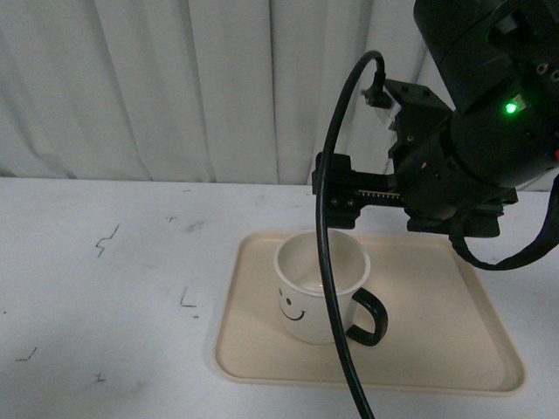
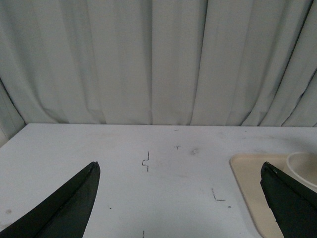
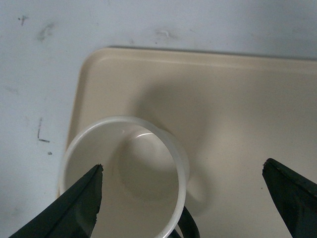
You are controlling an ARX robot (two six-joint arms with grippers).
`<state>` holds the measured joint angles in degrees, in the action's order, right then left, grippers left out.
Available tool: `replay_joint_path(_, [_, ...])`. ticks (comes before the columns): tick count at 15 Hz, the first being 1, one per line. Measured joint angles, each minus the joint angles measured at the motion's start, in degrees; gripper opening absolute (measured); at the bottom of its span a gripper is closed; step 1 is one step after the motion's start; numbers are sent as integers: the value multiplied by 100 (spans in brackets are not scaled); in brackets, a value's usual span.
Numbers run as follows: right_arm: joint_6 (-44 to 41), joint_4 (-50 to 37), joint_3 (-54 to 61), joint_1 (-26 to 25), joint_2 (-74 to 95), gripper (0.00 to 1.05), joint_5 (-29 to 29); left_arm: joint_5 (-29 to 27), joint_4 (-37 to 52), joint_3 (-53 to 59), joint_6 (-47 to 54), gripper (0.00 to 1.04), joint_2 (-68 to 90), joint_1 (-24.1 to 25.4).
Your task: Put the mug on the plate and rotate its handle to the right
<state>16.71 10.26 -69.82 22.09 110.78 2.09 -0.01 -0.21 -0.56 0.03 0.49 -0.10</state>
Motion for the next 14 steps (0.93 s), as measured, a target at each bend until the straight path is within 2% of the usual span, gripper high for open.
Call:
replay_joint_path(4, [-94,-85,-31,79,426,98,-304,0,-2,0,0,98,0,0])
replay_joint_path(11, [-149,-210,-262,118,863,98,-514,0,-2,0,0,98,0,0])
replay_joint_path(12, [-151,-197,-282,120,925,92,-518,0,-2,0,0,98,0,0])
replay_joint_path(13, [-155,-232,-315,133,997,77,-573,0,-2,0,0,98,0,0])
replay_joint_path(14, [-160,-280,-321,151,1014,68,-603,0,-2,0,0,98,0,0])
